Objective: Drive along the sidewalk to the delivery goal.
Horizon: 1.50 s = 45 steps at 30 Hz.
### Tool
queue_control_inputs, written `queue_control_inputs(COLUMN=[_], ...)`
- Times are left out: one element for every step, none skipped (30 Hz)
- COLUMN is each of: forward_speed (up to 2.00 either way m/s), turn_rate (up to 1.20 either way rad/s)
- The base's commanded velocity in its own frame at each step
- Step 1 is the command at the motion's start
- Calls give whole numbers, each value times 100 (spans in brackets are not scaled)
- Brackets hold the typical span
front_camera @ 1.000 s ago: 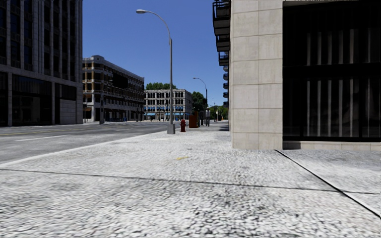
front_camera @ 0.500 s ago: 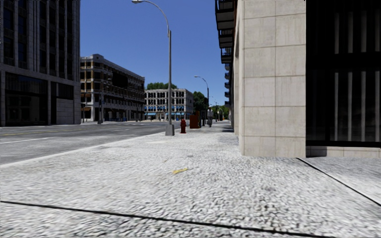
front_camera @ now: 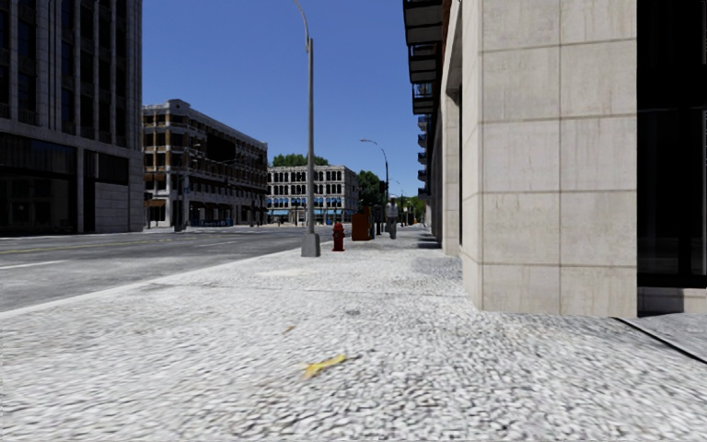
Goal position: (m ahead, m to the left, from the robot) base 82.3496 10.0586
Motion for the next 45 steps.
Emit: queue_control_inputs(forward_speed=[190,190,190,190,190,190,190,190,190,190,190,190,190,190,190,190,190,190,190,190,190,190,190,190,190,190,190,190,190,190,190,190,190,190,190,190,190,190,190,190,190,190,190,190,190], turn_rate=[0,0,0,0,0,0,0,0,0,0,0,0,0,0,0,0,0,0,0,0,0,0,0,0,0,0,0,0,0,0,0,0,0,0,-85,-120,-120,-120,-120,-120,-33,-11,-5,-4,-3])
